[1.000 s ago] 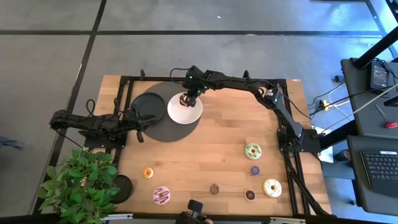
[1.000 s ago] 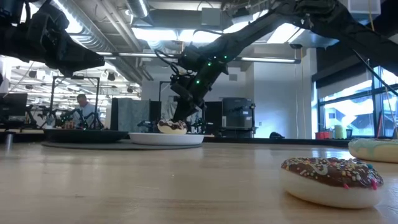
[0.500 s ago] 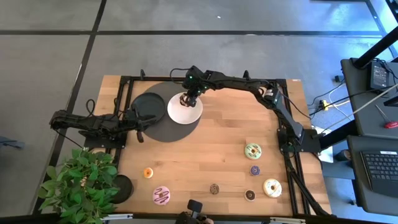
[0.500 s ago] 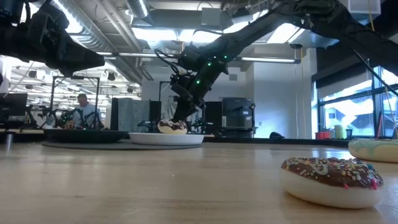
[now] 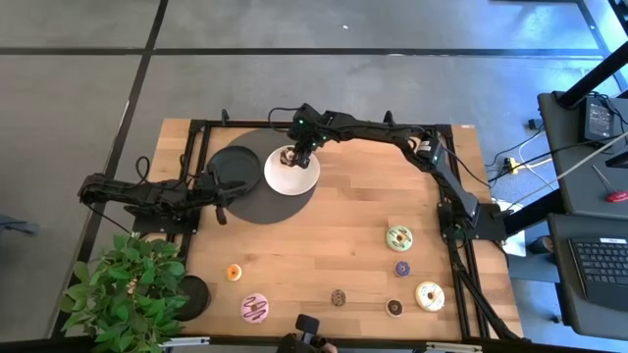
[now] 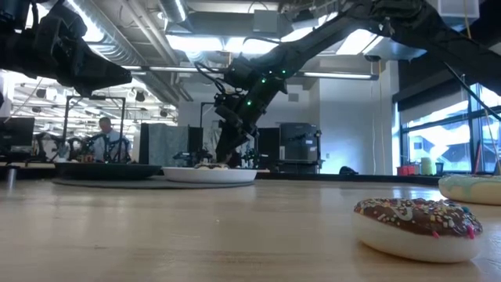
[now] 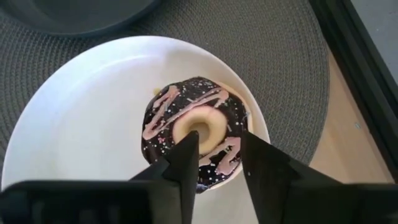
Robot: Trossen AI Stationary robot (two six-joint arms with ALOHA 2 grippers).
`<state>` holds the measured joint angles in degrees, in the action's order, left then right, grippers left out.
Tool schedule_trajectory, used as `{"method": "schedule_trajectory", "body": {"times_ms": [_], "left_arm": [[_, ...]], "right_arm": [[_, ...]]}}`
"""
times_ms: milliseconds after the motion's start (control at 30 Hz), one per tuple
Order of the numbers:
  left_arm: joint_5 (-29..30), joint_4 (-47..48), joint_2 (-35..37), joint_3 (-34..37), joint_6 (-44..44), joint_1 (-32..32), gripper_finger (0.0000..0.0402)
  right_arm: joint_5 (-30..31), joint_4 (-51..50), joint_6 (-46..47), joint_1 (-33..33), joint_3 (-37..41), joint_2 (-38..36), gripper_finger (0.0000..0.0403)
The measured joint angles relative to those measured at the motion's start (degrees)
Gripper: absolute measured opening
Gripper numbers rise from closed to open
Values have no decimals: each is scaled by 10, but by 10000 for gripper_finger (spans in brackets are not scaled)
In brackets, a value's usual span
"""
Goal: Pick & Place donuts
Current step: Put the small orange donut on the black plate
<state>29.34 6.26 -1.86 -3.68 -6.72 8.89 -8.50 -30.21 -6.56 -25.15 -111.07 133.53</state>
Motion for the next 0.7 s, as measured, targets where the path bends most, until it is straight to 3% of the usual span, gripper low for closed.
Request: {"method": "schedule_trajectory", "body": {"times_ms": [200,400,533,700], "left_arm": [[0,0,0,0,0,0,98],[7,-1,0,0,0,0,98],[6,-5,0,0,0,0,98],[2,-5,0,0,-9,0,98]], "right_arm": [[24,-42,2,0,-22,-5,135],[31,-150,-18,15,-33,-67,135],[22,-144,-28,39,59,-138,135],[17,-4,-12,61,265,-275,135]]}}
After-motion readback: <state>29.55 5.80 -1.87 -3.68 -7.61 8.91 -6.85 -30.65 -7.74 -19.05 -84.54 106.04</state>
